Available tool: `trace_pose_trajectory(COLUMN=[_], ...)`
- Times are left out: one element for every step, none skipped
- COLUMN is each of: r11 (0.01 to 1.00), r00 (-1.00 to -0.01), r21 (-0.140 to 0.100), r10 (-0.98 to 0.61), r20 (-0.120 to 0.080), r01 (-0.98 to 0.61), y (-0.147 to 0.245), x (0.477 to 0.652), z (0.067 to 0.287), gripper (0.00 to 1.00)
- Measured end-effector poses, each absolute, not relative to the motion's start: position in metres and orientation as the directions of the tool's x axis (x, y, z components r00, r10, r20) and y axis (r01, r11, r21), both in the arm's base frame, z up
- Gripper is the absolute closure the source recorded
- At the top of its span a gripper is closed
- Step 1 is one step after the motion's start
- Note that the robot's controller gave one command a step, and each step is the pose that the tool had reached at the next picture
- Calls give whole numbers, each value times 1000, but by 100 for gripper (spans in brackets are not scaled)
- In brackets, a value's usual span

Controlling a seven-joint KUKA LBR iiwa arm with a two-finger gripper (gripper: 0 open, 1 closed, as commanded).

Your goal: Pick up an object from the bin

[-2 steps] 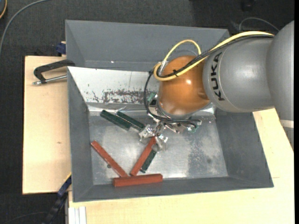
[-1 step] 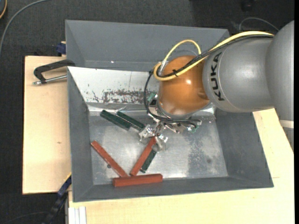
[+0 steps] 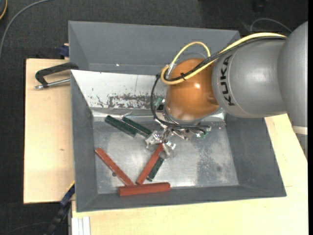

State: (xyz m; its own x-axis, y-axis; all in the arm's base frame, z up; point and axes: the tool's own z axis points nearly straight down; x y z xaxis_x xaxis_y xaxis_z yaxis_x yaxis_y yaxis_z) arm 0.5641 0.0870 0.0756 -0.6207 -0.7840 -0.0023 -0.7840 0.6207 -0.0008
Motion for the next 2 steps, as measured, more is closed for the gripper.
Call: trace_pose_trajectory(r11=[621, 621], r00=[-621, -621], r21=[-1, -1], r10=[-784, -784], r20=[-2, -2], r01=[-784, -784], y=[87, 87], x=[564, 564], z=[76, 76], gripper=[100, 100])
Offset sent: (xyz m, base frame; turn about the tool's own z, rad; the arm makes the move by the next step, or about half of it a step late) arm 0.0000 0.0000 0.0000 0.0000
